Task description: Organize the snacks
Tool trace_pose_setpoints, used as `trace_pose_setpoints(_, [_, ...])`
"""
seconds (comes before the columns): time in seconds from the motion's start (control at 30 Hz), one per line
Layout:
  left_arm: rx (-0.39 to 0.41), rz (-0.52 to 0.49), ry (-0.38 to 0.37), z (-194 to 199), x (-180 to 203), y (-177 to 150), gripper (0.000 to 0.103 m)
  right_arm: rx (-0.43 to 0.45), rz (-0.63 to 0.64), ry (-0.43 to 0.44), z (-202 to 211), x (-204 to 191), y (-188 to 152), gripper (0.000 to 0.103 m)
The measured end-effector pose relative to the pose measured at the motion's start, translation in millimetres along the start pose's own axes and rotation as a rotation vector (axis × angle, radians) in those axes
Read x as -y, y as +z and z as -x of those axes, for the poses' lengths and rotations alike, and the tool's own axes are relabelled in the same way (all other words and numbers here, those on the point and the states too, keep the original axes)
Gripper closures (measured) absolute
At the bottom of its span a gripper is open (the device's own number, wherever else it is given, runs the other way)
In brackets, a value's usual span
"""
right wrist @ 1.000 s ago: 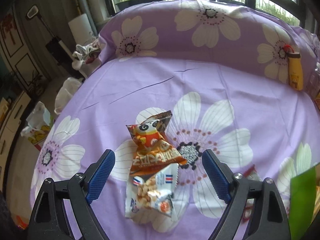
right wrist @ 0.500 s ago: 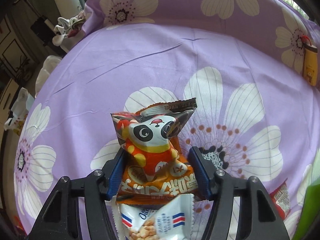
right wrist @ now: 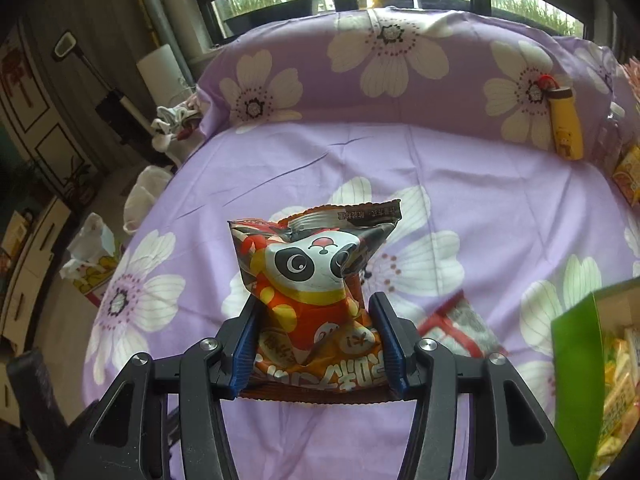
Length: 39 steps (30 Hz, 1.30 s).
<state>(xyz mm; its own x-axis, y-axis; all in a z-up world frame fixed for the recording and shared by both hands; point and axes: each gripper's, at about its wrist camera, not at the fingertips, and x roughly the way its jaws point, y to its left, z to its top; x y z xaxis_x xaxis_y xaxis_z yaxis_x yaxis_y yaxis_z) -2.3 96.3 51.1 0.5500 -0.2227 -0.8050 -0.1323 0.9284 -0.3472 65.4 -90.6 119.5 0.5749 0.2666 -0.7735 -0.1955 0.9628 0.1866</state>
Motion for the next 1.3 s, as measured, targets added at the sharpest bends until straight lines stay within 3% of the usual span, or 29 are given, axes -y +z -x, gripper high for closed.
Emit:
trace_pose_setpoints(0.13, [-0.007,-0.02,0.001,-3.7,8.4,-5.7,0.001,-0.065,0.001,0.052,7.3,10.9,-40.2,0.049])
trace_pose_setpoints(0.3, [-0.019,-0.053,0.014,-9.5,18.0,-11.9,0.001,-0.22,-0.061,0.019,-16.2,30.7,-84.5,0.049])
trace_pose_setpoints(0.5, [-0.058,-0.062,-0.083,-14.4,26.7,-19.5,0.001,-0.285,-0.089,0.017,-24.0,39.9,-105.0,0.047])
trace_pose_setpoints(0.57, [-0.055,-0.071,-0.098,-13.7,30.3,-21.2,0.001,-0.263,-0.072,0.03,-19.9,38.4,-104.4,0.042])
trace_pose_setpoints(0.67, [-0.042,-0.083,-0.114,-11.7,35.8,-23.1,0.001,-0.191,-0.057,0.047,-3.3,37.6,-103.4,0.024])
trace_pose_setpoints(0.87, [-0.046,-0.094,-0.248,-3.7,50.8,-31.1,0.005,-0.042,-0.103,0.07,24.9,53.8,-96.5,0.023])
trace_pose_setpoints(1.03, [-0.043,-0.203,-0.275,-1.6,74.8,-44.2,0.008,-0.027,-0.221,0.179,27.0,74.2,-95.4,0.023])
trace_pose_setpoints(1.2, [-0.09,-0.22,-0.379,-7.0,88.3,-55.2,0.008,-0.011,-0.233,0.158,27.4,76.9,-95.3,0.023])
trace_pose_setpoints(1.3, [-0.097,-0.234,-0.394,-11.0,95.8,-60.1,0.012,-0.038,-0.239,0.184,21.4,76.6,-97.2,0.023])
